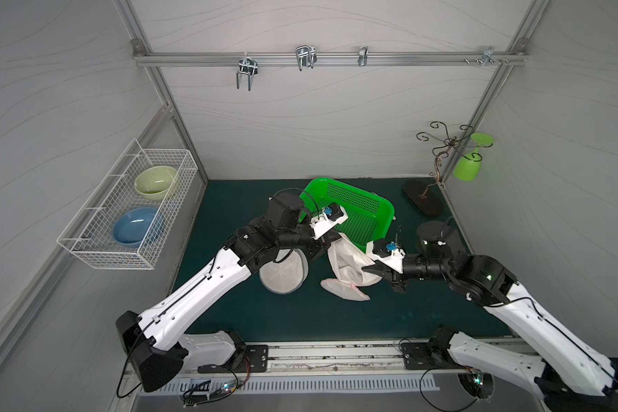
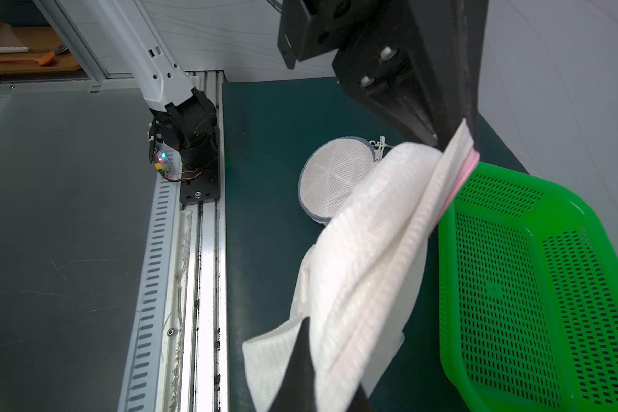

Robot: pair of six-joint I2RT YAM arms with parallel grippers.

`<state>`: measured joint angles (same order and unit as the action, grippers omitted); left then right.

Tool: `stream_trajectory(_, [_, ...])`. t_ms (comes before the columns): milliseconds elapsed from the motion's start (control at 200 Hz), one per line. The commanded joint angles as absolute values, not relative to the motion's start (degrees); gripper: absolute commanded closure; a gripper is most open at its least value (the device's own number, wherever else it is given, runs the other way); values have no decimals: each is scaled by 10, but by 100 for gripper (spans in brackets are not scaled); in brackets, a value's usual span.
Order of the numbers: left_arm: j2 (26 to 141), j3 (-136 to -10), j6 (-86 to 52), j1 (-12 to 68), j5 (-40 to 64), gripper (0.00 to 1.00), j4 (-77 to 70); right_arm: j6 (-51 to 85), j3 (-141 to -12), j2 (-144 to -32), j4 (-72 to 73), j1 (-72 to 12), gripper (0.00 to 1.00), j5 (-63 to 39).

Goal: Turn the laundry bag inside out
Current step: Turn over the laundry bag.

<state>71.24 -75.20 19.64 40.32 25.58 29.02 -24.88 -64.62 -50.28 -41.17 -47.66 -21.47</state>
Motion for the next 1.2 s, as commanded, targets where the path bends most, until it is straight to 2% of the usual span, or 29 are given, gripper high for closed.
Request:
stream_trajectory(0, [727,-764,157,362,287,97,273,-237,-644,-469,-365,-477,100,-215])
stream_trajectory(90, [724,-732,144,349,307,97,253,-193,-639,-457,-326,-451,100,-233])
stream_trajectory(215, [706,-680,115,329,328,95,198,-128,-637,-453,-294,-398,100,-308])
stream_trajectory(285, [699,-660,93,319,341,84,168,-101,-633,-455,-280,-382,100,-341])
stream_trajectory(485, [700,-640,66,313,364,62,125,-50,-625,-467,-259,-374,100,-388])
stream_trajectory(695, [698,-616,52,306,373,49,103,5,-611,-460,-210,-361,100,-382])
stream_trajectory(985, [672,-552,15,297,386,47,50,69,-597,-446,-148,-313,100,-375])
stream_trajectory(1195, [655,-520,5,290,368,47,18,76,-591,-447,-138,-309,100,-368])
